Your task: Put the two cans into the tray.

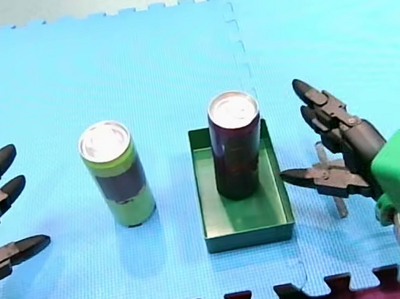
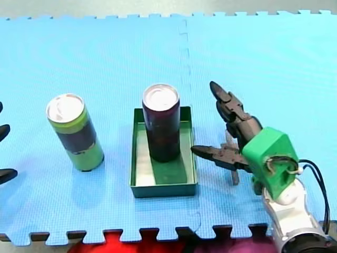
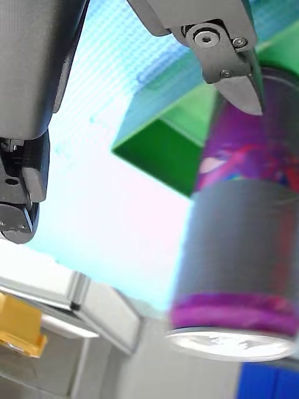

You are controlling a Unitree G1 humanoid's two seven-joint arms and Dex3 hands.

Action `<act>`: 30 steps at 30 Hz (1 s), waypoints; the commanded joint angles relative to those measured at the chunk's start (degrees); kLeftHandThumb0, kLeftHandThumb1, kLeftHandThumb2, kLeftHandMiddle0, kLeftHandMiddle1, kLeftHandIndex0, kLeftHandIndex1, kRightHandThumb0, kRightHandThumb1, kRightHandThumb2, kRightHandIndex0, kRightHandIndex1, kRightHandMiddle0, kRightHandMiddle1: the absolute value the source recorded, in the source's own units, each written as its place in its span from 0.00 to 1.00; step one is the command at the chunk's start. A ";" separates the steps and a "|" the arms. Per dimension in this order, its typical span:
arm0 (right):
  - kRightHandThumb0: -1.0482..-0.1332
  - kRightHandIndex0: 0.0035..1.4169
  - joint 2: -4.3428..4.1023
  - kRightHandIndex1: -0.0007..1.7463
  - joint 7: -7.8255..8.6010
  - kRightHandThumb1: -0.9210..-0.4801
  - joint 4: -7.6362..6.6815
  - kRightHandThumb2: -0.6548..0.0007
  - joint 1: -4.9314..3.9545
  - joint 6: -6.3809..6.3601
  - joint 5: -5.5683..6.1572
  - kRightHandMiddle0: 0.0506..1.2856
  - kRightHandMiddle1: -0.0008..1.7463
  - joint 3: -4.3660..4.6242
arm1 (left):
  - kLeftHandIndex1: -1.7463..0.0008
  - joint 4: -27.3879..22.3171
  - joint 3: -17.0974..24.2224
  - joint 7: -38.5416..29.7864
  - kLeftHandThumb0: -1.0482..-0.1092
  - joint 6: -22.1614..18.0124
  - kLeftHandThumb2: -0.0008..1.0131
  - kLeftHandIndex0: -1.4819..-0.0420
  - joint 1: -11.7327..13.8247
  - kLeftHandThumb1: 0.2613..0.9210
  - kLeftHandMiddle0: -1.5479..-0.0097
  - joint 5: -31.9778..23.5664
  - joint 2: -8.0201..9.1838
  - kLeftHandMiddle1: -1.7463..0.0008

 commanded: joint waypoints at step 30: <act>0.20 0.07 -8.54 0.00 8.75 0.59 -7.68 1.00 10.85 -1.69 5.02 0.06 0.00 -6.38 | 1.00 3.77 -0.52 0.68 0.00 -2.62 0.00 0.79 -1.25 0.73 0.74 1.07 -0.08 1.00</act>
